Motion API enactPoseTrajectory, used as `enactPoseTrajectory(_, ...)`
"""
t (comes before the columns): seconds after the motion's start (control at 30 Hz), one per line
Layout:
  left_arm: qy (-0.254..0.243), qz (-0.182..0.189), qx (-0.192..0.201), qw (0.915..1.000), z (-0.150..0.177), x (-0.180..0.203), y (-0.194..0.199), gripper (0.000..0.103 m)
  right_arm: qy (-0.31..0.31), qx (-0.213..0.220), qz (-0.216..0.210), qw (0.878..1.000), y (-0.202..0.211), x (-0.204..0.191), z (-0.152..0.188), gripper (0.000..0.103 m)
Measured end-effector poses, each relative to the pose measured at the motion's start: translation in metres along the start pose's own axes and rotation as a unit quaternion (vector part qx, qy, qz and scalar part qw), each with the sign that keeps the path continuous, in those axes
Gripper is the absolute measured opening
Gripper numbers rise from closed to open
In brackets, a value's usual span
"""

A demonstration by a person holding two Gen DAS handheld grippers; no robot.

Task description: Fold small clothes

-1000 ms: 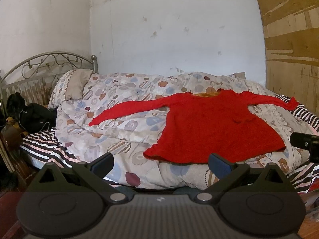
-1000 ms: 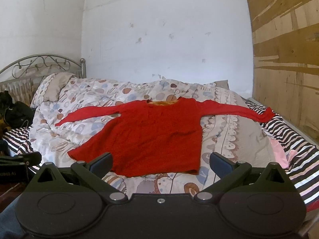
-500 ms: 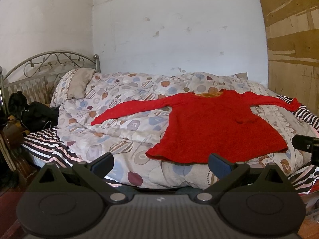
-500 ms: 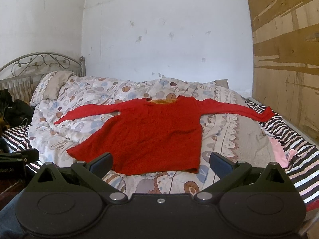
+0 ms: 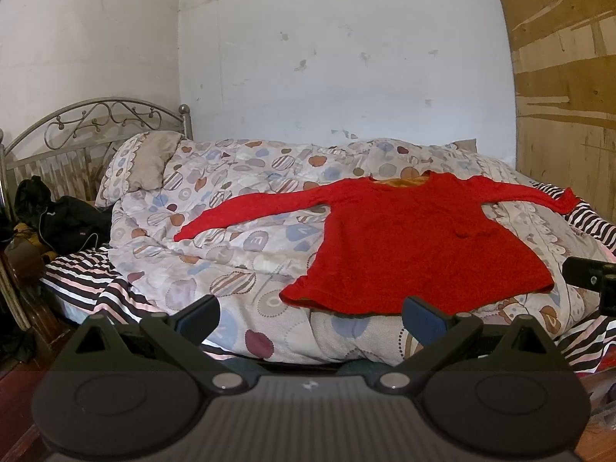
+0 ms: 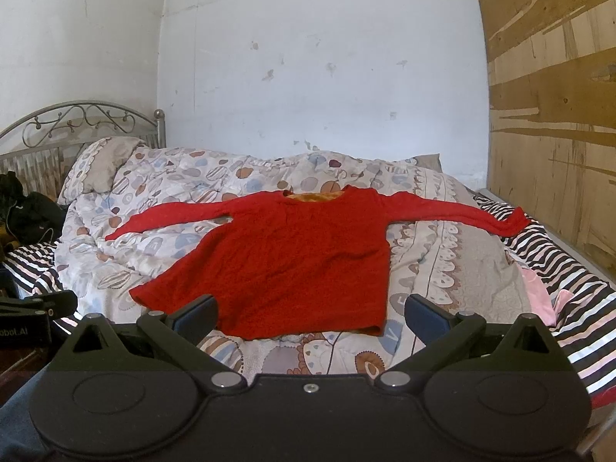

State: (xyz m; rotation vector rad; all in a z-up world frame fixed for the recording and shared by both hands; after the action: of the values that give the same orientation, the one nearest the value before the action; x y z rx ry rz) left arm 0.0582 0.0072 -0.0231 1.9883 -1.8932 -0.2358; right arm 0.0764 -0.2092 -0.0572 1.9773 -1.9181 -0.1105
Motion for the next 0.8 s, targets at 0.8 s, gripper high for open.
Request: enactPoseTrajectory(0.8,0.011,-0.003,-0.007,0.9999,-0.0017,-0.0025,0.0012,0.103,0.003,0.016,0.013,1.0,0.0074,0.0011,-0.0061,0.103)
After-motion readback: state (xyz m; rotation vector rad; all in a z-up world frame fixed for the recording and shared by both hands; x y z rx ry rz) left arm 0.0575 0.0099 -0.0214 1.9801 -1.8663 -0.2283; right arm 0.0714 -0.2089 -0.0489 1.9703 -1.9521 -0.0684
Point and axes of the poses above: each gripper's, at about its wrist camera, not at the fingertips, and y roughly against the way its jaws point, x to its right, z to its underside, the point moved 6 cm from there along -y, roughly the way its jaws point, and after that the axes turned 15 degrees about y, right-handed, at the moved point
